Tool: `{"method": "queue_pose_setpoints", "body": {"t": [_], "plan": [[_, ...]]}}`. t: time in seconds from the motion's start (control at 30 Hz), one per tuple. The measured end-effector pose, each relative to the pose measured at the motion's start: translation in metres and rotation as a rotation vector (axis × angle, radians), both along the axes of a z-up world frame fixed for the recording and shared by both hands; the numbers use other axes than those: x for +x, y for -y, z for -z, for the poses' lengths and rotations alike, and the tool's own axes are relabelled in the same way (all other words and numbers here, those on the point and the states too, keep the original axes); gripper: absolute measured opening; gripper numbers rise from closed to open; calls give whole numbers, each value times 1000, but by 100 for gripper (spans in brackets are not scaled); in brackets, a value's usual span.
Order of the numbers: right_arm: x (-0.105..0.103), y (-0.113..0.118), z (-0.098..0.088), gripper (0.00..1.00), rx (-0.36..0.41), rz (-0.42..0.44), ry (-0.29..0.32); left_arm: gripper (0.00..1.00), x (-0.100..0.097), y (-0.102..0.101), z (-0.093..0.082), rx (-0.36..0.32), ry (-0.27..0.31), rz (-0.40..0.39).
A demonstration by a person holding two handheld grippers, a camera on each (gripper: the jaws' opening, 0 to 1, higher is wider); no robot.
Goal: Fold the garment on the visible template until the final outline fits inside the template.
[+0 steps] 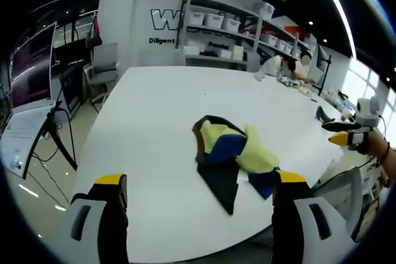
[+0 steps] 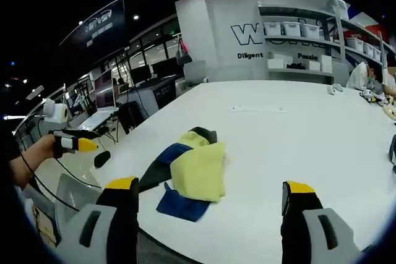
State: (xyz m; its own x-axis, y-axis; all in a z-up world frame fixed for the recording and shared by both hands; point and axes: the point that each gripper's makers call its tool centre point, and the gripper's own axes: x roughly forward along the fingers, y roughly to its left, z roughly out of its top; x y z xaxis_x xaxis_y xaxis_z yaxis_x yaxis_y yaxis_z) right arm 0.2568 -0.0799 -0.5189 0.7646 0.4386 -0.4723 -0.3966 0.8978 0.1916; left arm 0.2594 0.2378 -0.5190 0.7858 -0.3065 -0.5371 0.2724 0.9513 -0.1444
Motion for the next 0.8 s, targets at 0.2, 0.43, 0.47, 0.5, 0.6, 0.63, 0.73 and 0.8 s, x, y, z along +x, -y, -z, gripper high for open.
{"method": "queue_pose_setpoints", "body": {"t": [0.2, 0.43, 0.47, 0.5, 0.6, 0.63, 0.73, 0.8], "plan": [[0, -1, 0, 99, -1, 2, 0, 95, 1, -2, 0, 5, 0, 0], [0, 0, 0, 99, -2, 3, -3, 96, 2, -2, 2, 12, -1, 7], [0, 0, 0, 99, -2, 2, -4, 96, 3, -1, 2, 14, -2, 8], [1, 0, 0, 99, -1, 3, -4, 96, 3, -1, 2, 15, -2, 10], [1, -1, 1, 99, 0, 1, -6, 97, 4, -1, 1, 19, 6, 14], [1, -2, 1, 99, -1, 0, -7, 97, 4, 0, 1, 20, 7, 15], [3, -4, 0, 99, -2, -5, -5, 96, 5, 0, 1, 20, 12, 19], [3, -5, 0, 98, -2, -6, -5, 96, 5, 1, 2, 21, 6, 23]]}}
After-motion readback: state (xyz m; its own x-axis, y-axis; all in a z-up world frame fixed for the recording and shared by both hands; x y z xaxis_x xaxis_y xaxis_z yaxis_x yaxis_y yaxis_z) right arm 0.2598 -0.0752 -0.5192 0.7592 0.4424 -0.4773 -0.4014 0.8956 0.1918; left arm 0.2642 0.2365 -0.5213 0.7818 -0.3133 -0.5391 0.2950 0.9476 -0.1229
